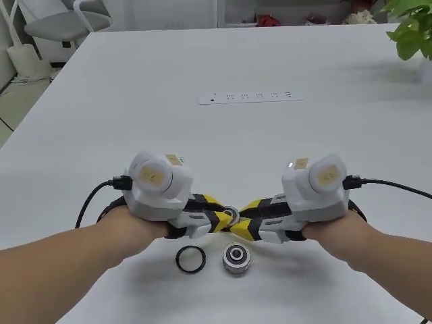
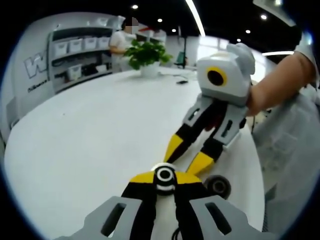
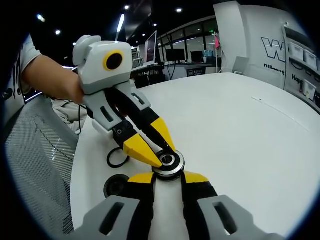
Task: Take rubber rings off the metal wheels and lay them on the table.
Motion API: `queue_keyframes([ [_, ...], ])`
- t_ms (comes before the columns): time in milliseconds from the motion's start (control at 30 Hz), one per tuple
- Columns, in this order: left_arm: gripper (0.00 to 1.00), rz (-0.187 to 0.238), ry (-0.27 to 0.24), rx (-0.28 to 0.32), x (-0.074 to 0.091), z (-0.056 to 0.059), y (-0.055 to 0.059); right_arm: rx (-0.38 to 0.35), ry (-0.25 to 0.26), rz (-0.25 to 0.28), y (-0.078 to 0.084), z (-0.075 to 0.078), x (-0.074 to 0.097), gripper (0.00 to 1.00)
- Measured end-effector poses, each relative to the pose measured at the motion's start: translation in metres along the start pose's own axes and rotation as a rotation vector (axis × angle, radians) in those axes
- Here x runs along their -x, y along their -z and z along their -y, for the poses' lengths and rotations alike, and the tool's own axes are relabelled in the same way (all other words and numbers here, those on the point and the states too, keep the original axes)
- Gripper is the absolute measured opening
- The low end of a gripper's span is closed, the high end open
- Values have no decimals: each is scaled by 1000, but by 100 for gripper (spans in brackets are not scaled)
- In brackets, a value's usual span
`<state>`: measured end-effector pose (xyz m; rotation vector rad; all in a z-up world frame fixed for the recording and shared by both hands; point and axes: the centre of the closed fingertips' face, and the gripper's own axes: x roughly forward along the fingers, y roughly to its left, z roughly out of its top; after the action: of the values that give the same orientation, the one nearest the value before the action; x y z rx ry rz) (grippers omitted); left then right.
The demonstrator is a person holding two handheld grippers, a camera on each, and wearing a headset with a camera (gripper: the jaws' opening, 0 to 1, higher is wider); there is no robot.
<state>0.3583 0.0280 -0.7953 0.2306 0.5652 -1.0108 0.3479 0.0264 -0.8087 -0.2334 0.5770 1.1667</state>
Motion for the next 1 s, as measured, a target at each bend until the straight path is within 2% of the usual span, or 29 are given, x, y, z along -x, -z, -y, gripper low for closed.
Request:
queue_keyframes([
  [633,12,2,-5,10,0,-1,0,-18,-14,-4,1,1,1,16],
  [800,12,5,-5,8,0,-1,-1,-17,-8,11,-2,0,-3,26],
  [1000,12,9,-6,10,0,-1,-1,-35,1,25,-7,-2,-12,30],
])
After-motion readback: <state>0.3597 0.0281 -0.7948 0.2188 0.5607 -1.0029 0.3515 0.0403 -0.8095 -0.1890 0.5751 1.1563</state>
